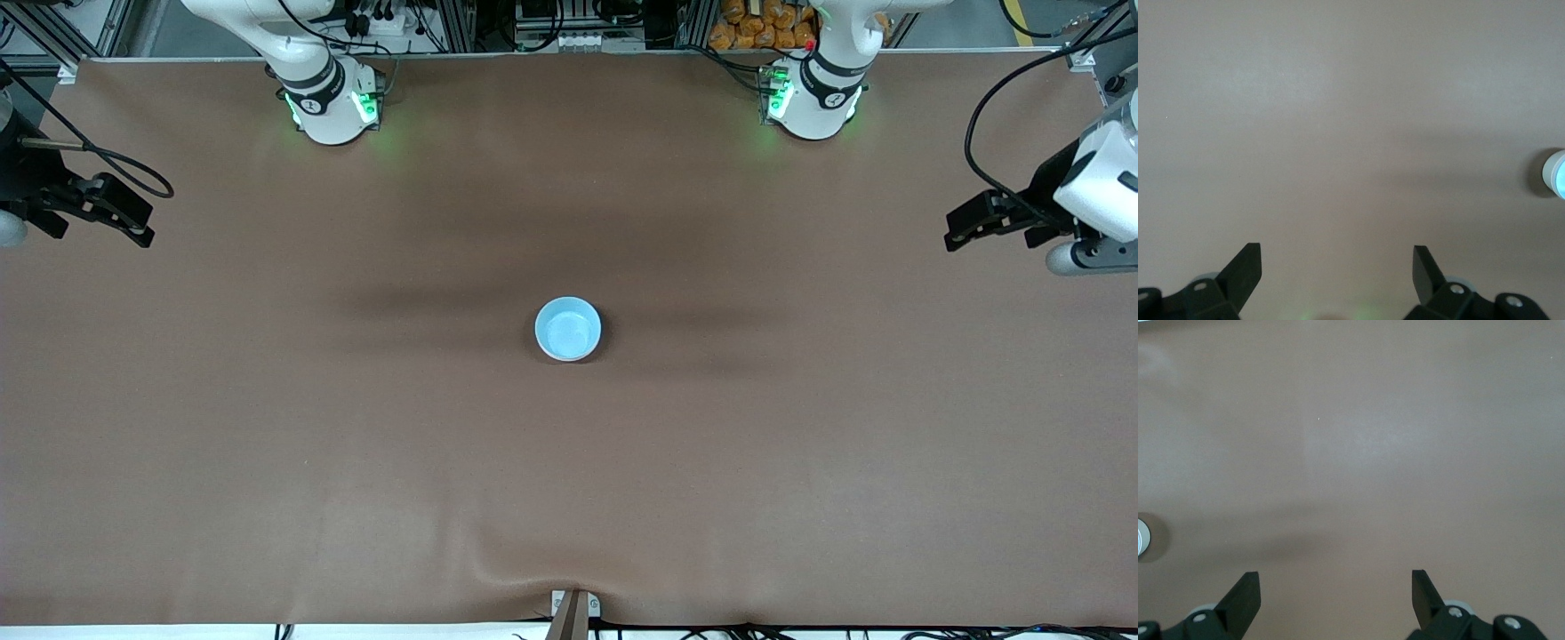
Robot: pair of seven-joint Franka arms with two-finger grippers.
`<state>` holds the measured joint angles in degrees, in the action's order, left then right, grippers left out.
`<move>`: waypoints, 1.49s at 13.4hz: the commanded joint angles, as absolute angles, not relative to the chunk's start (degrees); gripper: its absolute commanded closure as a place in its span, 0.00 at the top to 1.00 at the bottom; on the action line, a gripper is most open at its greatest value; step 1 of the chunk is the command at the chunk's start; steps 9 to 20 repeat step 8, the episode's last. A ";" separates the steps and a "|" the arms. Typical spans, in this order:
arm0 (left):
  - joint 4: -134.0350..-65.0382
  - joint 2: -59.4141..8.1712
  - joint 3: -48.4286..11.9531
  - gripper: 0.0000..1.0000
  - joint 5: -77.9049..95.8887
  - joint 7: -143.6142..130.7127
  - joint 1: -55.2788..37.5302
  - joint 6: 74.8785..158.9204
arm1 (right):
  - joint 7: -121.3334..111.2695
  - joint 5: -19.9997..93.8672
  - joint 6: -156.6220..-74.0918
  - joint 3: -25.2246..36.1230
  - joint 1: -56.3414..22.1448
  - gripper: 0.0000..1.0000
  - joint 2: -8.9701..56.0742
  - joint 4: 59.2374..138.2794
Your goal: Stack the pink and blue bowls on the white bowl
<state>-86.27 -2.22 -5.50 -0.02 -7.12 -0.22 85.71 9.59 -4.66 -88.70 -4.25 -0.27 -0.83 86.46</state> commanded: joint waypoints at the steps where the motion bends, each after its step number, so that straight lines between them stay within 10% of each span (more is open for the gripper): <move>1: -88.67 2.19 -5.89 1.00 0.53 -4.75 -0.35 84.29 | 8.96 -3.87 -85.44 -4.13 -0.35 1.00 -0.35 85.08; 20: -88.33 3.08 -5.98 1.00 0.62 -4.57 0.00 83.94 | 9.32 -2.47 -87.01 -4.04 -0.09 1.00 -0.26 85.17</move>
